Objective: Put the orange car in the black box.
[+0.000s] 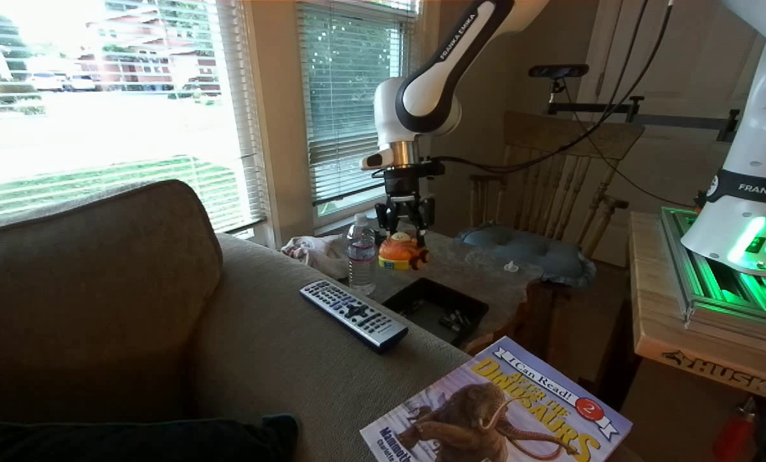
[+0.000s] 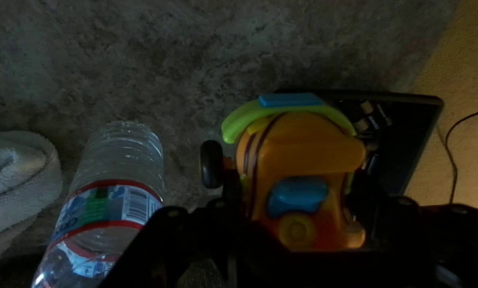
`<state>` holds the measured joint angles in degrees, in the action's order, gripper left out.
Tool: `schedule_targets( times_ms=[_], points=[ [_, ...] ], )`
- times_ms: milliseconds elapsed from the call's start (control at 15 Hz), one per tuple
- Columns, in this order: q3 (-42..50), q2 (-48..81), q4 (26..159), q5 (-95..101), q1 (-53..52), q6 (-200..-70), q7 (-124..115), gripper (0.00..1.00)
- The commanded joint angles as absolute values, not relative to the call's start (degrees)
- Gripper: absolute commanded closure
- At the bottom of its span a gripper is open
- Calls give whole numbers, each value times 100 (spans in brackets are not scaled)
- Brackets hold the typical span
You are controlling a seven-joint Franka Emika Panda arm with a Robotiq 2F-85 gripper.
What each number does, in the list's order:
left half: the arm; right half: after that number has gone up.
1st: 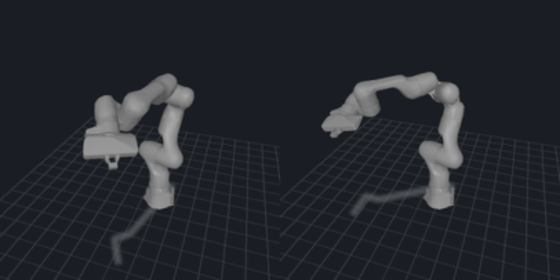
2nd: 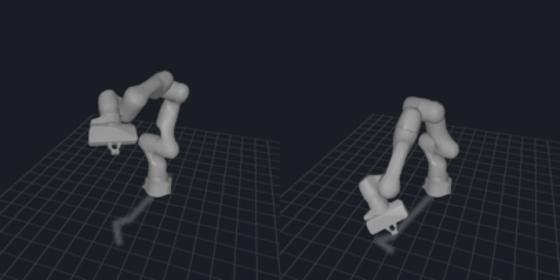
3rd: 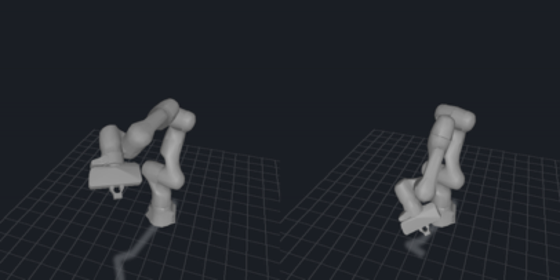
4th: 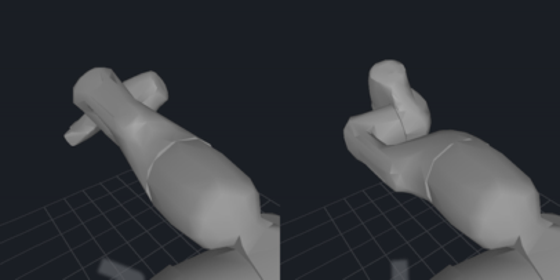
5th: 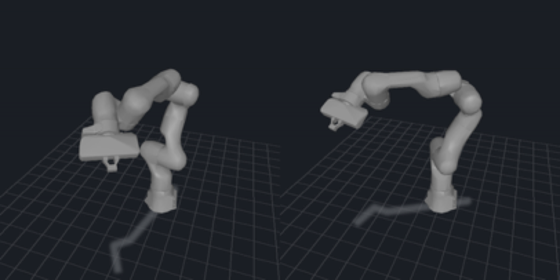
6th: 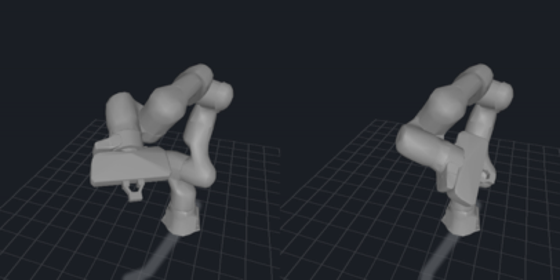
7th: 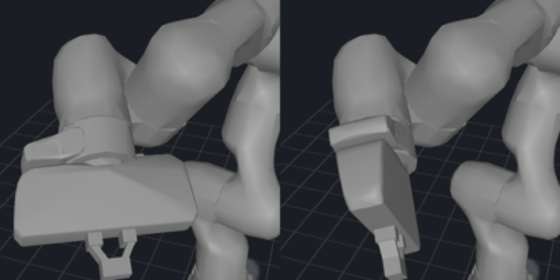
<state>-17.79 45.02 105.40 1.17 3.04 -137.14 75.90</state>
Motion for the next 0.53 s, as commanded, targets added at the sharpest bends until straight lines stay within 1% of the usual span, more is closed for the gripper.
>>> schedule_targets(
  times_ms=[0,467],
  points=[
    [-1723,4626,10394,162,89,-13760,7682,56],
    [-1990,4942,10032,-1,-132,-13527,7768,56]
  ],
)
